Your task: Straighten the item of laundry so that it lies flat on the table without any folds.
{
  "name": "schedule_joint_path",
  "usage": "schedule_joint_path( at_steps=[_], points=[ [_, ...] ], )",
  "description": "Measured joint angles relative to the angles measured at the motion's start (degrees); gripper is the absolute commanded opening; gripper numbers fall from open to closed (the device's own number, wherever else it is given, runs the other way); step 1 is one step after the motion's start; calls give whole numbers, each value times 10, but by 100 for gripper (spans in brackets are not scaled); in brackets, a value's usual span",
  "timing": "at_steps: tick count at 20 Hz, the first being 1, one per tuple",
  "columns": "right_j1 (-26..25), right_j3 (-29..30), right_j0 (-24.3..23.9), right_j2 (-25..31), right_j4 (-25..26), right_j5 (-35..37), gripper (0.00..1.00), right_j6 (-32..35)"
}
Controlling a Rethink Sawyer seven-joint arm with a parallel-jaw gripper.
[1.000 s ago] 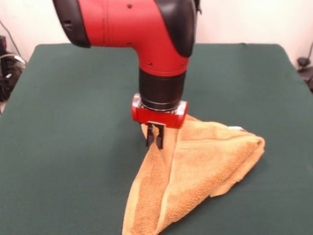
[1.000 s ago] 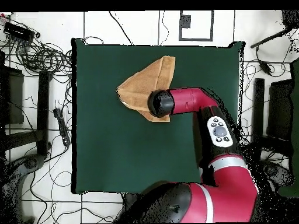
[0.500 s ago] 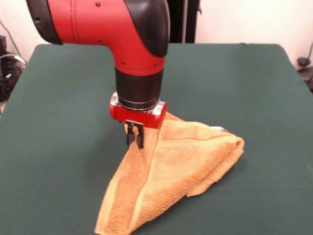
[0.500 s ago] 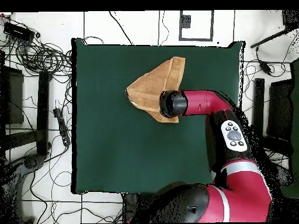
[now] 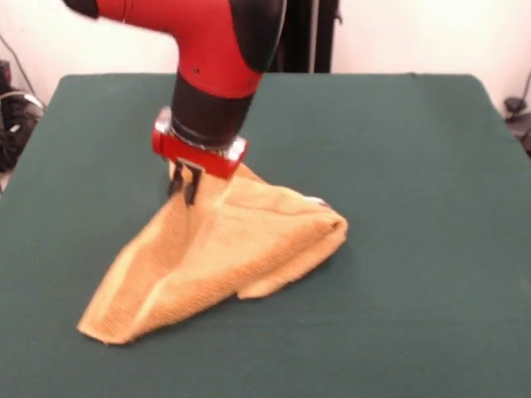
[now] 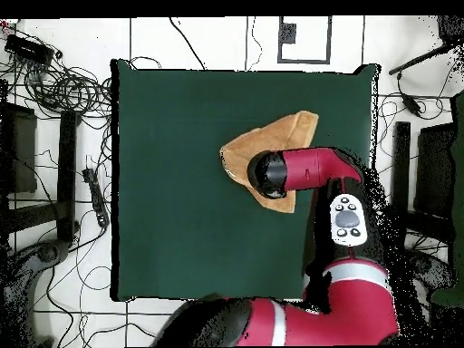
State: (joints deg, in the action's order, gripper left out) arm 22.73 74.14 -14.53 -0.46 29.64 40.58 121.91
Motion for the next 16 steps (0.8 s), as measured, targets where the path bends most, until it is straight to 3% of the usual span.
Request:
schedule_joint_path(
  at_steps=[5, 12, 16],
  points=[
    [15, -4, 35, -57, 2, 74, 0, 0],
    [15, -42, 63, -121, 6, 257, 0, 0],
    [19, -48, 42, -116, 0, 249, 0, 0]
  ],
)
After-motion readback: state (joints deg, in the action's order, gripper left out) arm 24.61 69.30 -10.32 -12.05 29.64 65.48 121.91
